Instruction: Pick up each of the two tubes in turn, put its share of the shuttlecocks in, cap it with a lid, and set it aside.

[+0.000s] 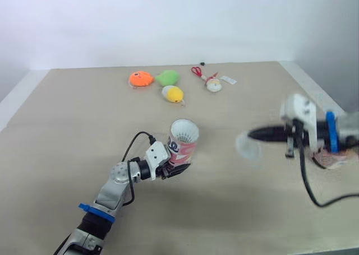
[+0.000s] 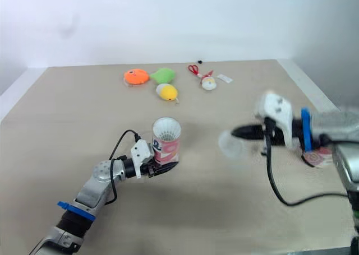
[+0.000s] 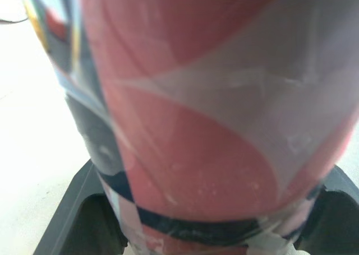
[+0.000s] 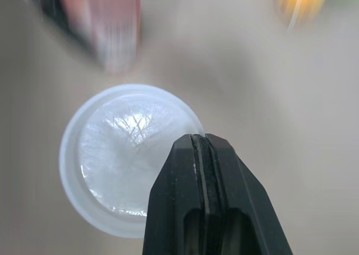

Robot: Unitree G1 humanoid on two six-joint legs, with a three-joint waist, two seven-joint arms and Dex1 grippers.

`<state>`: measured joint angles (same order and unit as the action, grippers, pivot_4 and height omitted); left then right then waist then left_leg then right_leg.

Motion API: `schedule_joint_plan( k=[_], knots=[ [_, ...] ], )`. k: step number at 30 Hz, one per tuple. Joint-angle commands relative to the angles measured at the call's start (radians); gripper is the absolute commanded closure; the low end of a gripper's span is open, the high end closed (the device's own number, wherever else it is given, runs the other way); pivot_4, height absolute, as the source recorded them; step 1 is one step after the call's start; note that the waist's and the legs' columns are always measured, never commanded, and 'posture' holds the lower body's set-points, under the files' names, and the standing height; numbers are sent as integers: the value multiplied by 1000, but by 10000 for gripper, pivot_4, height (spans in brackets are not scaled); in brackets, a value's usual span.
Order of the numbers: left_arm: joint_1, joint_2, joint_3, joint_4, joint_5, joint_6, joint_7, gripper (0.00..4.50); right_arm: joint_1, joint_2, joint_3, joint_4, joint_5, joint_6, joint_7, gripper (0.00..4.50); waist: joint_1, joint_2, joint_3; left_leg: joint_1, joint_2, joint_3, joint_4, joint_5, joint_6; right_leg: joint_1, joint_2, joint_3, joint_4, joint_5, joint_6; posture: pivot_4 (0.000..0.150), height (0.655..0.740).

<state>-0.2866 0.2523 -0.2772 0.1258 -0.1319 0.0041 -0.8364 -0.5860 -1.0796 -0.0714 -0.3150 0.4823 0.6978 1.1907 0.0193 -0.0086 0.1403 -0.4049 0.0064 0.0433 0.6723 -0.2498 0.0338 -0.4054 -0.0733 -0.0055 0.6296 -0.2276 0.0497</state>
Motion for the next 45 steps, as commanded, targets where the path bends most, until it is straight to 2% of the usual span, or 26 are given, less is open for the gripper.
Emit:
schedule_joint_plan(
  k=[1, 3, 6, 11, 19, 45],
  knots=[
    [11, 7, -36, 76, 37, 29, -7, 16052, -153, 64, 89, -56, 35, 78, -28, 44643, 4, -4, -1, 0, 0, -1, 0, 0, -1, 0, 0, -1, 0, -1, -1, 1500, 7400],
    [5, 9, -33, 82, 34, 29, -9, 16052, -262, 115, 156, -70, 20, 100, -42, 44643, 4, -3, -1, -2, 0, 0, 0, -2, -3, 0, -3, -1, 0, 2, -7, 1500, 7400],
    [4, 13, -32, 83, 33, 29, -13, 16052, -385, 201, 240, -32, -32, 123, -92, 44643, 6, -3, -1, -6, -2, 2, 0, -2, -3, -1, -6, 1, 0, 3, -6, 1500, 7400],
    [18, 17, -38, 58, 30, 44, -11, 16052, -470, 268, 348, -2, -109, 100, -104, 44643, 6, -4, -1, -6, -2, 1, 0, -2, -3, -2, -11, -1, 0, 3, -6, 1500, 7400],
    [23, 23, -34, 53, 31, 45, -5, 16052, -516, 247, 451, 1, -187, 79, -11, 44643, 5, -4, -1, -6, -2, 0, -1, -2, -3, -2, -11, -1, 0, 3, -7, 1500, 7400],
    [20, 19, -34, 57, 32, 45, 8, 16052, -511, 261, 538, 0, -392, -75, 47, 44643, 3, -3, -1, -5, -2, -3, -1, -2, -3, -3, -12, -2, -1, 2, -8, 1500, 7400]
  ],
)
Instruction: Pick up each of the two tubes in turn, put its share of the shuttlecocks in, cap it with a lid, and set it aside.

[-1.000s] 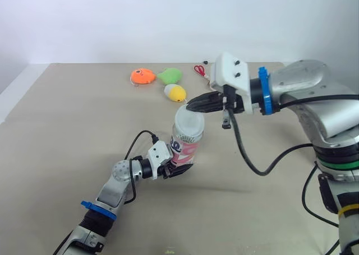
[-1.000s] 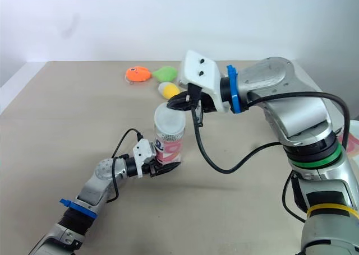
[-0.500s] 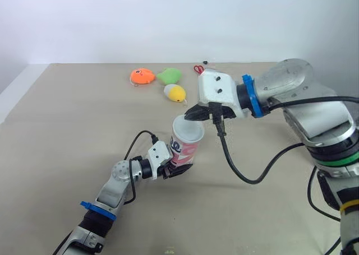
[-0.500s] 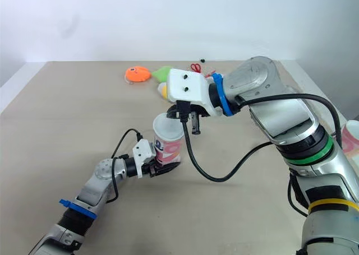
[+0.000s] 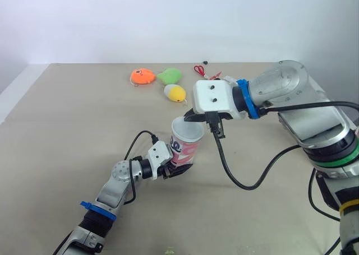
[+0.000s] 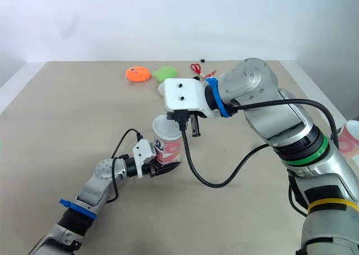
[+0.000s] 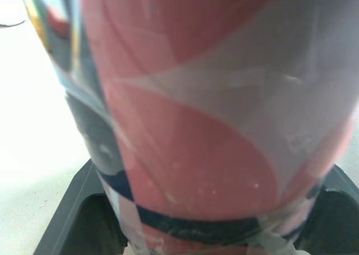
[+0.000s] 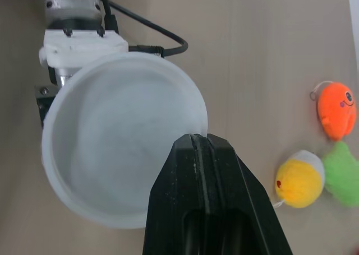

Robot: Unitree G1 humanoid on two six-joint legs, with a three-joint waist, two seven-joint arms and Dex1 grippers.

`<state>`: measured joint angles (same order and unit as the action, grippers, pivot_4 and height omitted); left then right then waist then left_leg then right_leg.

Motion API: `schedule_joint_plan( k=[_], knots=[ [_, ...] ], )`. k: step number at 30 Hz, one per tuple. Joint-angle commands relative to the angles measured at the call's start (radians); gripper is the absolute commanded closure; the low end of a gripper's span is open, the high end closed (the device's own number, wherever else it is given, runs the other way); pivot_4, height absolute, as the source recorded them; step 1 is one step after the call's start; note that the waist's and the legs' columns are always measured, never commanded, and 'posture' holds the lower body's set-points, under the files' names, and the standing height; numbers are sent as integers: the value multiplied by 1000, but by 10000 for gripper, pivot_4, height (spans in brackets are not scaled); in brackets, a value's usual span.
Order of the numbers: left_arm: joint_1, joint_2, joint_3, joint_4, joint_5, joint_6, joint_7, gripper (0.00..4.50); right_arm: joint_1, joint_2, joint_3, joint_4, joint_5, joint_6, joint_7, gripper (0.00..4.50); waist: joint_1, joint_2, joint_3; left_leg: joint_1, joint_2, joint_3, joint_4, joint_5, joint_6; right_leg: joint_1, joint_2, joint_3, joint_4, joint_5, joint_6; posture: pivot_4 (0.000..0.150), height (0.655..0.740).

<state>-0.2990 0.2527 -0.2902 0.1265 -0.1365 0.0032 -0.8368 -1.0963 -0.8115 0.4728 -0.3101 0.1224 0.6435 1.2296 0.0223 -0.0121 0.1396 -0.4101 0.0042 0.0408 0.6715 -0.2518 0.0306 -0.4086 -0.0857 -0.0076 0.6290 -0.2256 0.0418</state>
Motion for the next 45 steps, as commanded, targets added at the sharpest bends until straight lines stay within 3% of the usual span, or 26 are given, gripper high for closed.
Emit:
schedule_joint_plan(
  k=[1, 14, 22, 32, 45],
  knots=[
    [33, 19, -21, 56, 37, 46, 8, 16052, 1, -6, -7, -4, -35, -24, 11, 44643, 0, 0, 0, 0, 0, 0, 0, 0, 0, 0, 0, 0, 0, 0, 0, 1500, 7400],
    [31, 16, -22, 59, 35, 46, 7, 16052, -8, -16, -22, -11, -67, -52, 60, 44643, -1, 0, 0, 0, 0, -1, 0, 0, -1, 0, -2, -1, -1, 0, 0, 1500, 7400],
    [30, 14, -23, 62, 32, 47, 4, 16052, -118, 11, -114, -12, 27, 33, 82, 44643, -1, 1, 1, 0, -1, 0, -2, -1, -1, -1, -6, -5, -1, 0, 0, 1500, 7400],
    [27, 5, -27, 65, 32, 46, 5, 16052, -104, -24, -29, 13, -34, 31, 117, 44643, -2, 1, 1, 0, -1, 0, -2, -1, -2, -1, -10, -8, -3, 0, -1, 1500, 7400],
    [40, 2, -26, 55, 32, 49, 13, 16052, -115, 37, 11, 35, -76, 30, 132, 44643, -2, 2, 1, -1, -1, 0, -4, -1, -2, -1, -11, -10, -5, 0, -1, 1500, 7400]
  ],
)
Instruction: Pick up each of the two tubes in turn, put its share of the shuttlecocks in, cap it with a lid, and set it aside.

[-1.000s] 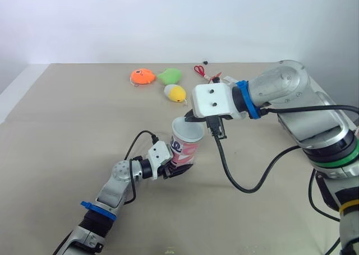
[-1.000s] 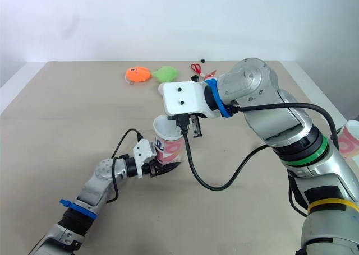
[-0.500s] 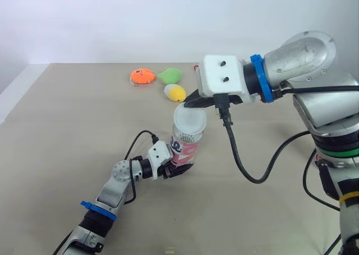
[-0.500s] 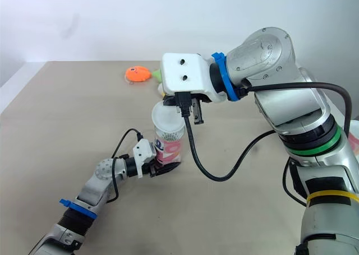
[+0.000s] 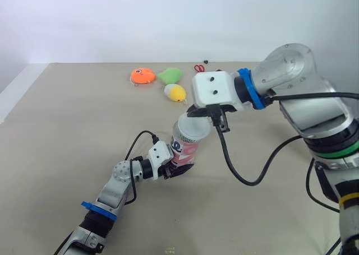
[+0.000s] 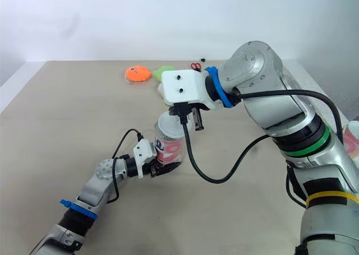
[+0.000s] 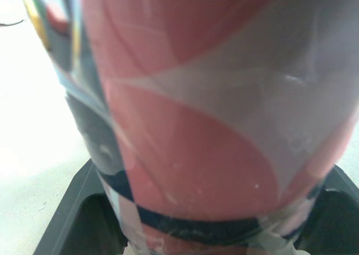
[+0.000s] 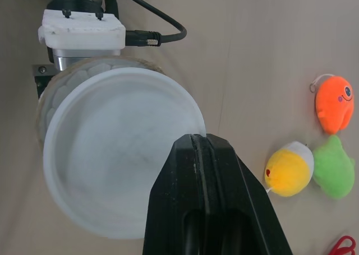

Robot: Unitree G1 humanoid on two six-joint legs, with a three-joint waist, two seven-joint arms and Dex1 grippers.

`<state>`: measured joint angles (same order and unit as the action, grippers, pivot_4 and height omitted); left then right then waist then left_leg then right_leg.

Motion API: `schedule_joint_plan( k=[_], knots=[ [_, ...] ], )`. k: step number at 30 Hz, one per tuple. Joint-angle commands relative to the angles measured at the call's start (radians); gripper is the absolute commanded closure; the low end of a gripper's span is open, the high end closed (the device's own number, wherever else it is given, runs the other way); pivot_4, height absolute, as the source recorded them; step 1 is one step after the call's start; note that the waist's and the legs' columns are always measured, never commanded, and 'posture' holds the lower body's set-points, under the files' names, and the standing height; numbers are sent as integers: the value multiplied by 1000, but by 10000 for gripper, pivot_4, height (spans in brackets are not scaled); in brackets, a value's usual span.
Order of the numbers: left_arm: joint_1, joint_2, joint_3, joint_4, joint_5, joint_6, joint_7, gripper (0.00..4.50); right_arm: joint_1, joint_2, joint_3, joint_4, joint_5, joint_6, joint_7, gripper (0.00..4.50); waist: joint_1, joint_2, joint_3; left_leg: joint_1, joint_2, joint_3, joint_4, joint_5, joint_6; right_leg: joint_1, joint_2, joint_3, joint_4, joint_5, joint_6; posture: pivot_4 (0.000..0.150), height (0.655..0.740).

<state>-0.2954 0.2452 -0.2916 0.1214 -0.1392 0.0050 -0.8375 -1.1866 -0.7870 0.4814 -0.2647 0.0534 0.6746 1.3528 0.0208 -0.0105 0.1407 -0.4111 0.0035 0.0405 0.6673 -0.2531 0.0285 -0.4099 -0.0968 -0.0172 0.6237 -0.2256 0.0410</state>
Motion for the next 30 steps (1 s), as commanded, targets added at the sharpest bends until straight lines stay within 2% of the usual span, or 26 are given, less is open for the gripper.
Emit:
schedule_joint_plan(
  k=[1, 8, 13, 21, 30],
  knots=[
    [37, 9, -25, 61, 35, 47, 14, 16052, -23, 19, 3, -12, -8, 1, 7, 44643, 0, 0, 0, 0, 0, 0, 0, 0, 0, 0, 0, 0, 0, 0, 0, 1500, 7400],
    [36, 6, -26, 60, 35, 48, 15, 16052, -20, 46, 20, -15, -16, 10, -2, 44643, 0, 0, 0, 0, 0, 0, -1, 0, 0, 0, -2, -2, -2, 0, 0, 1500, 7400],
    [39, 5, -24, 54, 34, 52, 18, 16052, -13, 61, 24, -15, -29, 9, -6, 44643, 0, 0, 0, 0, 0, 0, -2, 0, 0, 0, -13, -21, -2, 1, -1, 1500, 7400],
    [45, 7, -21, 49, 34, 55, 21, 16052, 31, 81, 23, -35, -42, -4, -32, 44643, 0, 0, 0, 0, 0, -1, -2, 0, 0, 1, -12, -23, -2, 1, -1, 1500, 7400],
    [41, 10, -23, 50, 32, 57, 13, 16052, 152, 72, -38, -112, -12, 35, -84, 44643, 0, 0, 0, 2, 0, -2, -2, 0, 0, 4, -11, -29, -2, 1, 0, 1500, 7400]
  ],
)
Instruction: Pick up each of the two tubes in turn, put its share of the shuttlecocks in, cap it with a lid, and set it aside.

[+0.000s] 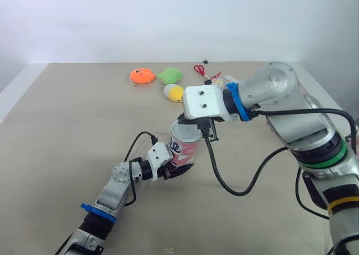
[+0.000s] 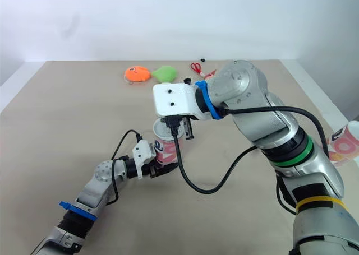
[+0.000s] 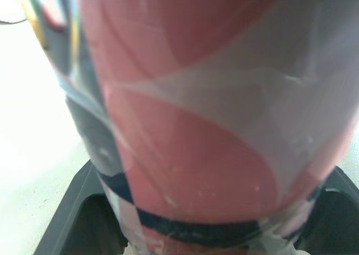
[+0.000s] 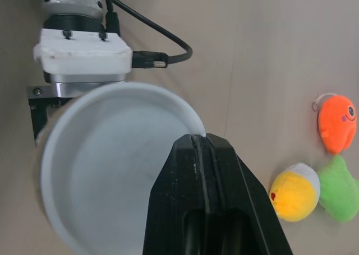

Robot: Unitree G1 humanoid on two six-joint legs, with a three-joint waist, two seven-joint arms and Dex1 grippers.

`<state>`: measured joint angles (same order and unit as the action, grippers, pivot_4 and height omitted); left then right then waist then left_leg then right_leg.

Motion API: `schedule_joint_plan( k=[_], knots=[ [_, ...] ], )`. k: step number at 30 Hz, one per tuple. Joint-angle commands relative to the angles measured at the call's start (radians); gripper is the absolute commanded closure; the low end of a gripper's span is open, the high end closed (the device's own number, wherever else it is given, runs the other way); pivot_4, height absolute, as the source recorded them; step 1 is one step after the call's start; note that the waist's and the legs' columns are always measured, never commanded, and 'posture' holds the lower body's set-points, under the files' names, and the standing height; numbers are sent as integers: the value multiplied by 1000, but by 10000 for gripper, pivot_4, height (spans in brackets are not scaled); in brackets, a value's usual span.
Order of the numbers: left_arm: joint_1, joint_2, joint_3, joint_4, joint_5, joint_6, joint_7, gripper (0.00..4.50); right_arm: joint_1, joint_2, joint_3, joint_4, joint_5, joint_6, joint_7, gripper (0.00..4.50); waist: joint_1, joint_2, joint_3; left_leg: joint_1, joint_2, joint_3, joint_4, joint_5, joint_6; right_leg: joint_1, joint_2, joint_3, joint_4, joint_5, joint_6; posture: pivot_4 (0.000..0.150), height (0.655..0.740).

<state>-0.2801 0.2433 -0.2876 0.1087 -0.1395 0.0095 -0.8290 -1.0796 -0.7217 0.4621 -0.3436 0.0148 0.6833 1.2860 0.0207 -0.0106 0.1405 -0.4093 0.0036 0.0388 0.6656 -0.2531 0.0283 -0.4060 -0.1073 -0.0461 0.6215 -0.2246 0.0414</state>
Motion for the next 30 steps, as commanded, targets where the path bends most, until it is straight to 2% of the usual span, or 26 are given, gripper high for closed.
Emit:
schedule_joint_plan(
  k=[1, 13, 18, 22, 30],
  knots=[
    [25, 12, -28, 64, 33, 52, 4, 16052, 60, 5, -27, -42, 31, 29, -24, 44643, 0, -1, 0, 0, 0, 0, 0, 0, 0, 0, 0, -1, 0, 0, 0, 1500, 7400],
    [24, 17, -29, 64, 33, 55, -2, 16052, 221, 43, -83, -52, 41, 3, -147, 44643, 0, -1, 0, 1, 0, -3, 1, 0, 0, 4, 1, -4, 0, -1, 2, 1500, 7400],
    [24, 16, -27, 62, 32, 59, -3, 16052, 285, 70, -112, -49, 50, -18, -205, 44643, 0, -1, 0, 2, 2, -3, 2, 0, 0, 5, 7, -4, 0, -1, 2, 1500, 7400],
    [20, 16, -27, 66, 33, 58, -6, 16052, 336, 95, -122, -33, 57, -46, -236, 44643, 0, -1, -1, 3, 4, -3, 3, 0, 0, 6, 11, -4, 0, -3, 6, 1500, 7400],
    [18, 12, -27, 71, 36, 56, -6, 16052, 441, 134, -146, -12, 99, -99, -256, 44643, 0, -2, -9, 5, 8, -3, 3, 0, 0, 7, 11, -4, 0, -3, 4, 1500, 7400]
  ],
)
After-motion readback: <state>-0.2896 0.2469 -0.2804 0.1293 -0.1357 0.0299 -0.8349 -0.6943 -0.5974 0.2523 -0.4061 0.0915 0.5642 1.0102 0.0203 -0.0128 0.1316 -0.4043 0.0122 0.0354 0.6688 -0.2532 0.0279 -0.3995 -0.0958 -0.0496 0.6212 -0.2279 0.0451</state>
